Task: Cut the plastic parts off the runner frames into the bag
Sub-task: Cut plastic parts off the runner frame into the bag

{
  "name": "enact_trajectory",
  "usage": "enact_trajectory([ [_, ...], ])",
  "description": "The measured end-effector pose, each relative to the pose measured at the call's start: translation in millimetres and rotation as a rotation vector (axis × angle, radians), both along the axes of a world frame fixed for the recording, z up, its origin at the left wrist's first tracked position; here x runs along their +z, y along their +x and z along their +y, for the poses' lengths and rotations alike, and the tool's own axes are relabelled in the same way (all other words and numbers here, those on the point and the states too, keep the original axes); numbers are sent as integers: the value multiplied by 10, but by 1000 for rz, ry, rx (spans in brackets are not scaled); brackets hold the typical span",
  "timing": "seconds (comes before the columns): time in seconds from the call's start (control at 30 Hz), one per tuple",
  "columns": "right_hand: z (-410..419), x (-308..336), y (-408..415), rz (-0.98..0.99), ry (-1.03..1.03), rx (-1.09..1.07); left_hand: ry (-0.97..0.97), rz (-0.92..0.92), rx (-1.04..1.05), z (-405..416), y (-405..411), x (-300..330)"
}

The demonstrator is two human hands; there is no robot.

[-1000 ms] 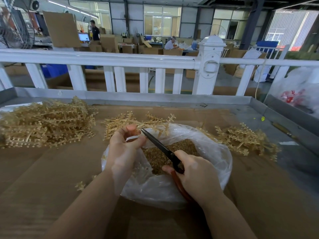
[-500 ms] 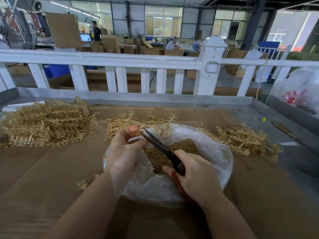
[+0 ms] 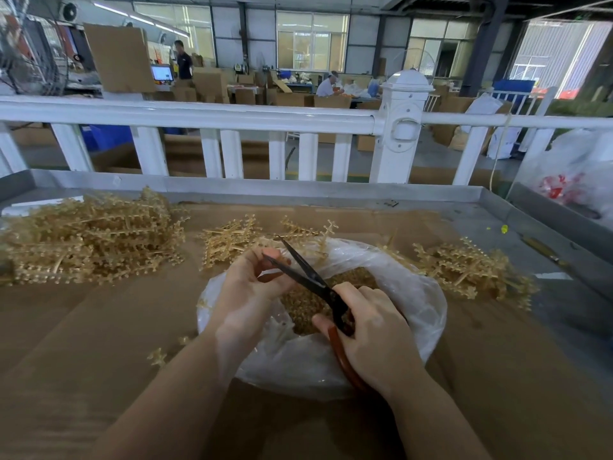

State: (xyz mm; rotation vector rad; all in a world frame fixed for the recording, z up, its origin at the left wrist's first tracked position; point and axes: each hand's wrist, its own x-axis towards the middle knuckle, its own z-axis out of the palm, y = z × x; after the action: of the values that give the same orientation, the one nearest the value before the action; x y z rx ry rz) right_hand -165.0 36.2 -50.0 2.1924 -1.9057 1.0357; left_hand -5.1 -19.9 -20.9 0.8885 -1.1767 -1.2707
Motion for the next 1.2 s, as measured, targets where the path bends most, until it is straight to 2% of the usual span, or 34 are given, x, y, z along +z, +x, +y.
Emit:
enact_trajectory([
  [0.37,-3,19,-15,-30,59,71,-17,-45,-79,42,36,42],
  [1.2,5,58,-26,-29,78,106,29,-21,-14,-49,28,-47],
])
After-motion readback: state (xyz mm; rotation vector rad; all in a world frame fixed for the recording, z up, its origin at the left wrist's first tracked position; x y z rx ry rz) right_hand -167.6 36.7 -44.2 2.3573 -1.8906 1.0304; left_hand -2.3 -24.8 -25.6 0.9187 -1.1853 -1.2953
